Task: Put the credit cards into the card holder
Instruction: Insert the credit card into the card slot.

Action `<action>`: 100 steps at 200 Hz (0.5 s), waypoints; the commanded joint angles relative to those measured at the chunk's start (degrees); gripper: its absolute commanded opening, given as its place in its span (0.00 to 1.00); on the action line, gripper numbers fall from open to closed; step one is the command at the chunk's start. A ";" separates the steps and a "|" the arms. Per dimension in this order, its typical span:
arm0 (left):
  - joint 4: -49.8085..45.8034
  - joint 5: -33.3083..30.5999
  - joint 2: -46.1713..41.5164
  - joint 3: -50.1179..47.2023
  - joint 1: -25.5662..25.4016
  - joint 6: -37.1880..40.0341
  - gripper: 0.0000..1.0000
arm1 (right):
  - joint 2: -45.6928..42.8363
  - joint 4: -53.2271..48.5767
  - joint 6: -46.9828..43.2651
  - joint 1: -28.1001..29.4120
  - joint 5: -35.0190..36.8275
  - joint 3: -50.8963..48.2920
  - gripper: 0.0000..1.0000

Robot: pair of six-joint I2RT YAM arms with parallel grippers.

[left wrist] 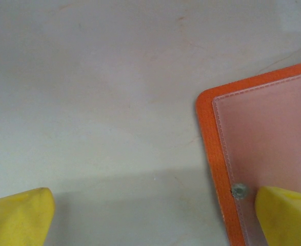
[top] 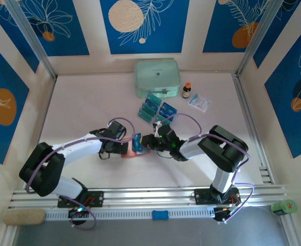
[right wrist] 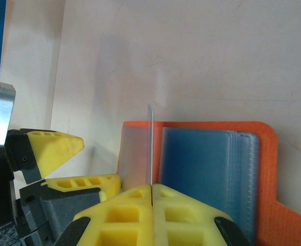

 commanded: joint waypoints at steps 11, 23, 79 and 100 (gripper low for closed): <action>-1.51 -1.27 0.55 -0.29 -0.60 -0.84 1.00 | 1.26 1.65 0.37 0.66 0.00 0.63 0.00; -1.51 -1.31 0.64 -0.31 -0.60 -0.77 1.00 | 1.50 1.70 0.59 0.67 -0.27 0.55 0.00; -1.53 -1.31 0.64 -0.25 -0.57 -0.67 1.00 | 1.78 2.39 1.64 0.93 -0.27 -0.34 0.00; -1.57 -1.32 0.62 -0.26 -0.59 -0.64 1.00 | 1.48 1.98 1.87 1.11 -0.35 -0.60 0.00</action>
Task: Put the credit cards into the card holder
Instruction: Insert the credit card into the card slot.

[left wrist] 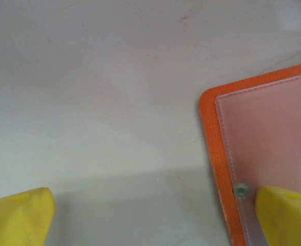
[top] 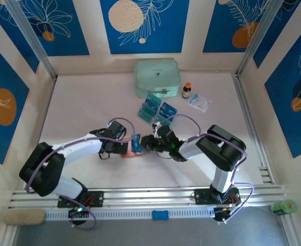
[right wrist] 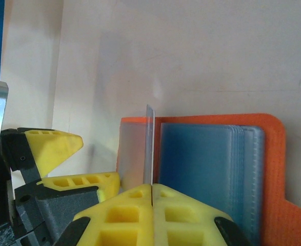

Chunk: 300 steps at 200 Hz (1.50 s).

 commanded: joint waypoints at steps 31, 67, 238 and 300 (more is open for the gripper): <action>-1.36 -1.03 0.57 -0.17 -0.59 -0.60 1.00 | -0.81 -1.95 0.36 1.04 -0.21 -0.84 0.00; -1.36 -1.12 0.66 -0.20 -0.60 -0.48 1.00 | -1.94 -4.45 0.36 1.40 -0.12 -1.11 0.00; -1.01 -1.03 0.81 -0.07 -0.59 -0.40 1.00 | 1.15 -16.85 -0.08 1.79 -4.57 6.01 0.00; -0.92 -1.40 0.25 0.10 -0.55 -0.61 1.00 | 4.25 -20.45 -0.43 1.84 -7.07 9.04 0.00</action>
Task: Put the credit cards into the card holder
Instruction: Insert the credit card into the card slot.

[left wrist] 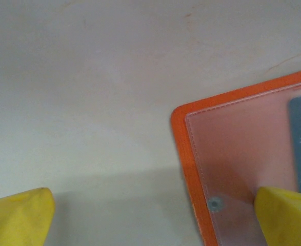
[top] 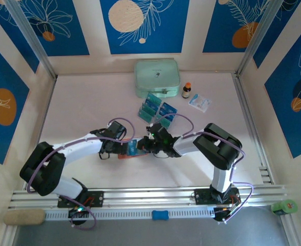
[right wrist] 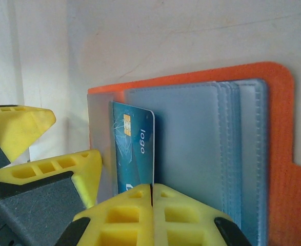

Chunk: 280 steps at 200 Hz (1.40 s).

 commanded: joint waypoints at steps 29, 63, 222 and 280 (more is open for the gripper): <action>-0.31 -0.57 -2.65 -0.49 0.12 -3.99 1.00 | 1.69 -5.91 -1.24 0.38 -2.43 1.64 0.00; -1.35 -3.48 -8.30 -2.30 1.51 -10.77 1.00 | 1.01 -9.21 -2.60 0.20 -2.62 3.02 0.04; 0.19 -3.61 -7.98 -8.14 3.13 -16.46 1.00 | -7.80 -24.55 -12.40 -0.33 0.37 8.22 0.41; 1.83 -3.20 -5.11 -6.63 3.10 -13.55 1.00 | -8.05 -26.42 -13.57 -1.12 0.73 8.50 0.38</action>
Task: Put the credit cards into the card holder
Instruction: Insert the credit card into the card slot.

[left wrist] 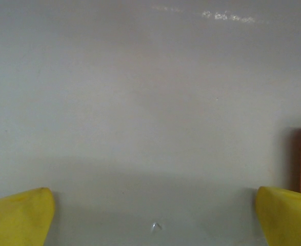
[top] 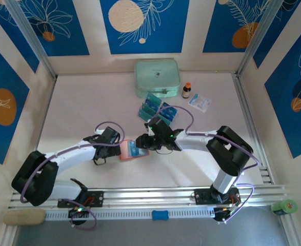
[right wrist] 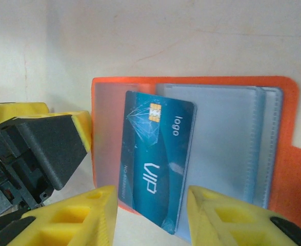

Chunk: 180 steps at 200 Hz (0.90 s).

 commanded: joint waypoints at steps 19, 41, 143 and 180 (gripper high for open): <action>1.82 0.77 2.48 1.38 0.56 2.56 1.00 | 0.75 -3.75 -2.47 0.01 0.57 2.45 0.33; 2.49 0.71 4.17 2.10 0.53 3.53 1.00 | 2.29 -4.32 -3.06 0.28 0.53 3.73 0.27; 4.37 1.35 7.46 3.70 0.89 5.07 1.00 | 8.74 -6.68 -4.56 1.62 -0.12 8.86 0.17; 4.43 1.49 7.20 3.50 0.91 5.06 1.00 | 11.71 -7.62 -4.49 2.93 -0.97 11.76 0.14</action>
